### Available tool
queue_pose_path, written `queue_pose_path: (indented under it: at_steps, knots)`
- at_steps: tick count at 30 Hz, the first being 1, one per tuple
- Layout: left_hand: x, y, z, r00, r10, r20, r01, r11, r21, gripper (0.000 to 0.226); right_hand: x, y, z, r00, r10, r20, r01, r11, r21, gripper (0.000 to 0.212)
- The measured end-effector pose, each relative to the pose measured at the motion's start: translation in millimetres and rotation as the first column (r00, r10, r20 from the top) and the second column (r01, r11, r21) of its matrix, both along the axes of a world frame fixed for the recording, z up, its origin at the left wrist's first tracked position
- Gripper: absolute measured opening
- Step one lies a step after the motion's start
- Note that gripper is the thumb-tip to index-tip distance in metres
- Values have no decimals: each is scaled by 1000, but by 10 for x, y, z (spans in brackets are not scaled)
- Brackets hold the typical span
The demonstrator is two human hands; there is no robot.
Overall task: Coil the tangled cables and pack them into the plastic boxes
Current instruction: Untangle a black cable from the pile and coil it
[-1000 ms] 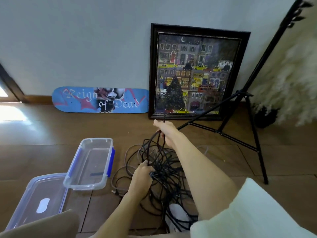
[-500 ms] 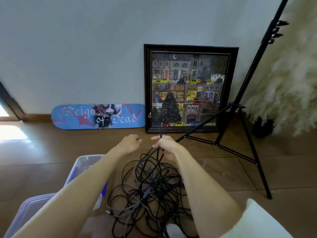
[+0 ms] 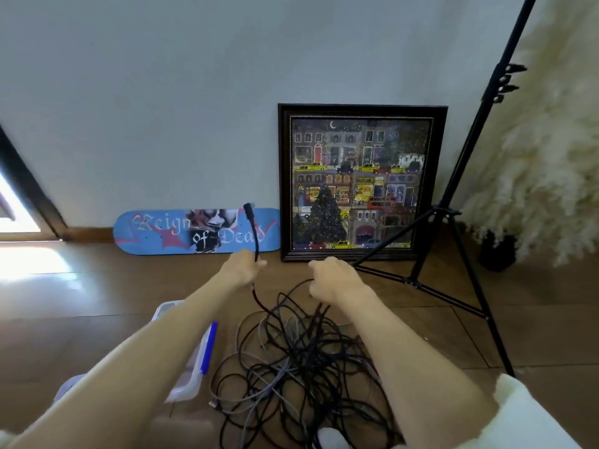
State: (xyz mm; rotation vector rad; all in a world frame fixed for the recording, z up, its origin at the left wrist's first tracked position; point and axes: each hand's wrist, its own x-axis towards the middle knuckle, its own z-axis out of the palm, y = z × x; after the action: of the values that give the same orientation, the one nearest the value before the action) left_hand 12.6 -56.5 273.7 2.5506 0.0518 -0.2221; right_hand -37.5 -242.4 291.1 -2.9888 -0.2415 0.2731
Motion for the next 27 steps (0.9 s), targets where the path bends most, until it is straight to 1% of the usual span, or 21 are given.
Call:
queue_pose_path:
  at_steps: [1, 2, 3, 5, 7, 8, 9, 10, 11, 12, 13, 14, 15, 16, 17, 18, 20, 22, 24, 26, 27]
  knots:
    - [-24, 147, 51, 999, 36, -20, -37, 997, -67, 29, -52, -89, 56, 996, 76, 42, -67, 981, -185, 32]
    - [-65, 283, 102, 997, 76, -9, -76, 986, -148, 26, -96, -170, 100, 990, 127, 66, -96, 933, -348, 28]
    - [-128, 406, 185, 991, 126, 47, -113, 969, -220, 25, -133, -261, 133, 989, 123, 79, -71, 880, -470, 26]
    - [-255, 572, 415, 922, 257, 291, -177, 945, -273, 25, -175, -422, 188, 987, 41, 153, 56, 815, -577, 28]
    - [-484, 618, 783, 756, 322, 570, -132, 928, -350, 21, -274, -508, 293, 970, -15, 244, 164, 779, -605, 38]
    - [-613, 584, 989, 657, 361, 662, -72, 904, -421, 19, -316, -520, 327, 961, -21, 275, 190, 773, -605, 44]
    - [-672, 553, 1118, 578, 403, 709, -18, 875, -483, 18, -340, -504, 344, 957, -18, 291, 194, 782, -592, 49]
    - [-722, 510, 1199, 545, 409, 732, 49, 856, -514, 17, -357, -467, 345, 957, -10, 289, 176, 813, -555, 54]
    - [-754, 460, 1214, 570, 384, 726, 88, 850, -519, 18, -370, -405, 342, 965, 3, 264, 130, 865, -485, 59]
    - [-760, 414, 1134, 659, 304, 687, 119, 861, -495, 21, -389, -316, 342, 976, 18, 218, 69, 920, -385, 63]
    - [-760, 380, 994, 753, 160, 638, 135, 911, -389, 26, -401, -220, 347, 986, 32, 165, 13, 964, -265, 65]
    - [-764, 356, 818, 824, -18, 566, 158, 967, -200, 27, -407, -126, 368, 991, 42, 125, -23, 989, -148, 64]
    - [-786, 346, 668, 872, -180, 456, 185, 982, 33, 21, -400, -38, 392, 993, 35, 108, -31, 999, -43, 62]
    - [-832, 328, 564, 889, -303, 344, 221, 940, 259, 8, -379, 27, 408, 994, 10, 105, -16, 998, 56, 58]
    - [-858, 320, 498, 894, -371, 250, 238, 867, 437, 13, -359, 74, 432, 995, -30, 91, 15, 987, 161, 53]
    - [-902, 291, 470, 894, -403, 195, 235, 793, 563, 29, -342, 114, 461, 995, -75, 60, 55, 957, 284, 47]
    - [-925, 273, 470, 892, -415, 177, 212, 731, 648, 41, -326, 166, 502, 987, -162, 10, 132, 839, 528, 37]
    - [-885, 283, 479, 888, -425, 177, 188, 686, 703, 40, -321, 185, 537, 976, -217, -13, 174, 744, 645, 37]
    - [-857, 329, 443, 888, -440, 134, 192, 620, 761, 36, -309, 218, 562, 985, -169, -30, 149, 757, 636, 52]
    - [-842, 367, 404, 885, -451, 111, 199, 585, 786, 35, -327, 292, 552, 997, -49, -62, 76, 822, 565, 67]
    - [-848, 367, 402, 882, -458, 108, 200, 572, 795, 36, -345, 334, 547, 997, 16, -79, 27, 858, 513, 70]
